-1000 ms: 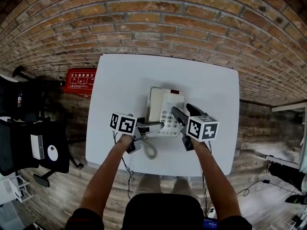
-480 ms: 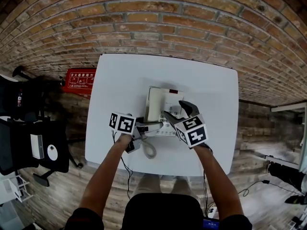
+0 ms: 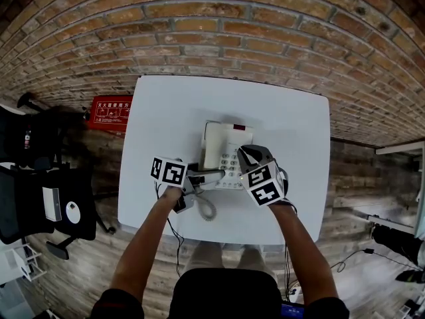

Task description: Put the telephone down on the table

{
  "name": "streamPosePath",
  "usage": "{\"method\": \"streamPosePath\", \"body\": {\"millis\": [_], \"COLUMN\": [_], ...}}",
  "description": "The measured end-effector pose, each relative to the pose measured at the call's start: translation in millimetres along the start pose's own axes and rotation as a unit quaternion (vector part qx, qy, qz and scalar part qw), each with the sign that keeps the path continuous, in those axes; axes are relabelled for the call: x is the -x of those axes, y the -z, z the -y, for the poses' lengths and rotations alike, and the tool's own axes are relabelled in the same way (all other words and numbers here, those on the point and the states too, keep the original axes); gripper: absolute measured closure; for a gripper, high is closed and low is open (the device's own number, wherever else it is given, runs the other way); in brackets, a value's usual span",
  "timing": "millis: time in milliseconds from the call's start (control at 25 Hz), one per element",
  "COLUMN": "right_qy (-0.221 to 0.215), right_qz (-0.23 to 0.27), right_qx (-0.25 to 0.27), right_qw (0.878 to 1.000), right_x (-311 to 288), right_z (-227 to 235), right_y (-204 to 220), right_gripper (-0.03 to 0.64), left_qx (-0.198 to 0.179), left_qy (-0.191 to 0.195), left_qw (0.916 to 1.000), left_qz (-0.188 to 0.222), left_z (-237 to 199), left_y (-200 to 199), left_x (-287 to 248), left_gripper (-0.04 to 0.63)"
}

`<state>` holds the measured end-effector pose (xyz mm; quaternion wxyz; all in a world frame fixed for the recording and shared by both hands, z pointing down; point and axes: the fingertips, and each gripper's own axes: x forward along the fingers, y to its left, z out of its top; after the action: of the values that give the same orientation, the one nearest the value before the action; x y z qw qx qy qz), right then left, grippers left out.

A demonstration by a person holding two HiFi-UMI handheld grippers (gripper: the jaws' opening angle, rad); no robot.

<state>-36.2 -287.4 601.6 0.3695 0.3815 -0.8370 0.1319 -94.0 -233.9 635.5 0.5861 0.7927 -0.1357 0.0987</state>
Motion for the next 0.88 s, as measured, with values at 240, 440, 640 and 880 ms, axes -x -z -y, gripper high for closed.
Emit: {"method": "streamPosePath", "body": {"millis": [240, 440, 640, 880], "right_qy": [0.007, 0.007, -0.002, -0.003], "right_qz": [-0.019, -0.025, -0.014, -0.007], "right_qx": [0.022, 0.024, 0.008, 0.001], "right_qw": [1.000, 0.999, 1.000, 1.000], "right_x": [-7, -13, -14, -14], "right_z": [0, -1, -1, -1], "right_y": [8, 16, 18, 18], "right_gripper": [0.603, 0.604, 0.604, 0.604], "left_qx": [0.000, -0.002, -0.002, -0.003], "left_qy": [-0.001, -0.001, -0.004, -0.008], "left_qw": [1.0000, 1.0000, 1.0000, 1.0000], "left_qz": [-0.001, -0.002, -0.003, -0.005], "left_z": [0, -1, -2, -3], "left_y": [1, -1, 1, 1], "left_x": [-1, -1, -1, -1], "left_gripper": [0.195, 0.192, 0.186, 0.180]}}
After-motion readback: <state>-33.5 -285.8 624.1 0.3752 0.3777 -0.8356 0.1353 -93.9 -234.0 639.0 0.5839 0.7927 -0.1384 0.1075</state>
